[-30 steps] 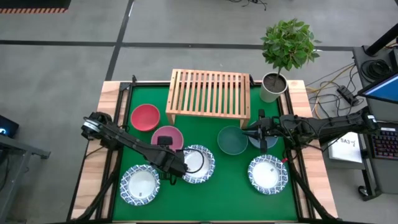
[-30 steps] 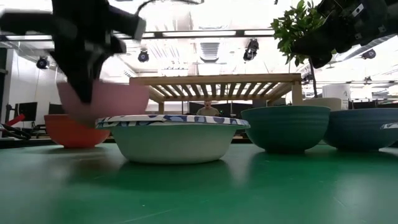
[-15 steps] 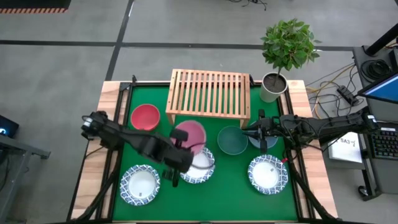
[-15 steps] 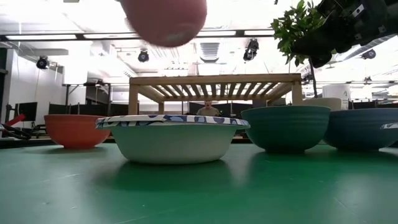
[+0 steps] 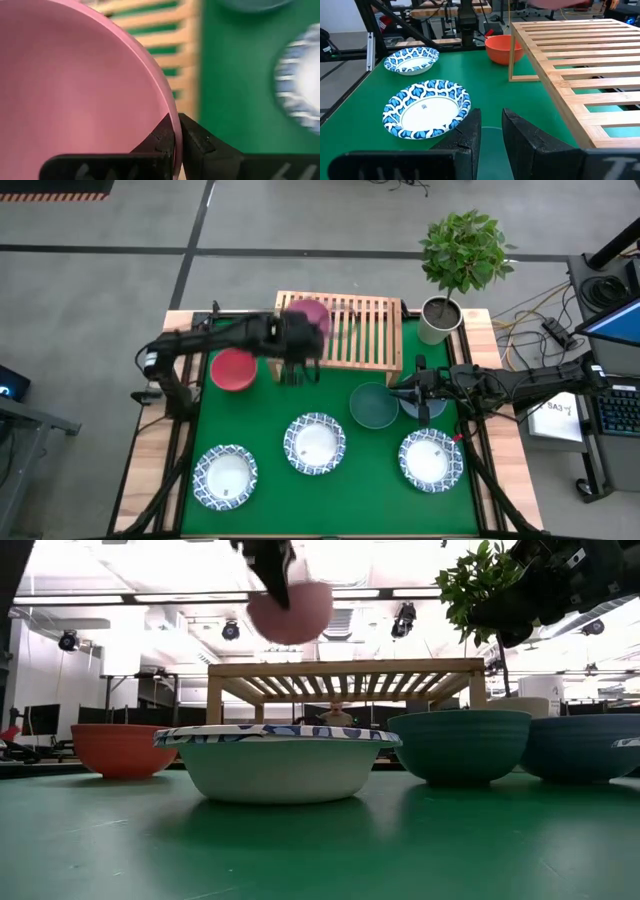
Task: Place and stack bowls onto a shelf
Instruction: Put the pink bowl on the shelf
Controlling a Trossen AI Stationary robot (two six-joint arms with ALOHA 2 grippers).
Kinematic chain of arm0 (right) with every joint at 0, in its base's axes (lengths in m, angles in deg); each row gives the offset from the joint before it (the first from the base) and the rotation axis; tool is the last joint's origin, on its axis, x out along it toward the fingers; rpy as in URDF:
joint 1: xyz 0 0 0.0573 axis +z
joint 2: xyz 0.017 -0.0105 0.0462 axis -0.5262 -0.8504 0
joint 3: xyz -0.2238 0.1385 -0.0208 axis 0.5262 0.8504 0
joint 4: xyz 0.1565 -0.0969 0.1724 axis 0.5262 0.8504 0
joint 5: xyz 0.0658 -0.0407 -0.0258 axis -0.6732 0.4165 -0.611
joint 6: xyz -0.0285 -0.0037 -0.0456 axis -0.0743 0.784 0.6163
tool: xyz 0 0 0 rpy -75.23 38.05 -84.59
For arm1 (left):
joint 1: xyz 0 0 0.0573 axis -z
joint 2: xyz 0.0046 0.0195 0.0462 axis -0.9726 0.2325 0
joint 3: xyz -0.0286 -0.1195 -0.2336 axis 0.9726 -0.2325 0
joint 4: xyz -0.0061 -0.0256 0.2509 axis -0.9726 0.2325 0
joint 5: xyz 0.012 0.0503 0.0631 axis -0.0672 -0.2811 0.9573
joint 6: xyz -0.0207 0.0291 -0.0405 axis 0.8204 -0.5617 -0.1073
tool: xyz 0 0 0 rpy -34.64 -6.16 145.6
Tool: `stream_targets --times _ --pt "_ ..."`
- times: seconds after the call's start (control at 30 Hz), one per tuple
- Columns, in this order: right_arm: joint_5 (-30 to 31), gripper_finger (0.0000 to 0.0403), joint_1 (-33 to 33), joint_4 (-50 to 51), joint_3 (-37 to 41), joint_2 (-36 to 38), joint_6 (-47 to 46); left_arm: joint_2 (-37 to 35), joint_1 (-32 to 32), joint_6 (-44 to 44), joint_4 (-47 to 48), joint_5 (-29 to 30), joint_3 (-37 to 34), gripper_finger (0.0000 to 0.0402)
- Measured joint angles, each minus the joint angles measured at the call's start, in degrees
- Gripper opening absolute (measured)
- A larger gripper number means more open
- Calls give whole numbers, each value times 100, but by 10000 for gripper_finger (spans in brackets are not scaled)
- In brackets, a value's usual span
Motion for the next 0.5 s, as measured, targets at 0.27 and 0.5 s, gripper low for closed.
stream_targets --times 0.27,0.5 --pt "0 68 0 2 0 0 0 16 -1078 -366 -627 -1153 -417 0" --pt "0 68 -1 2 0 0 1 19 -1231 -377 -661 -1153 -630 0"
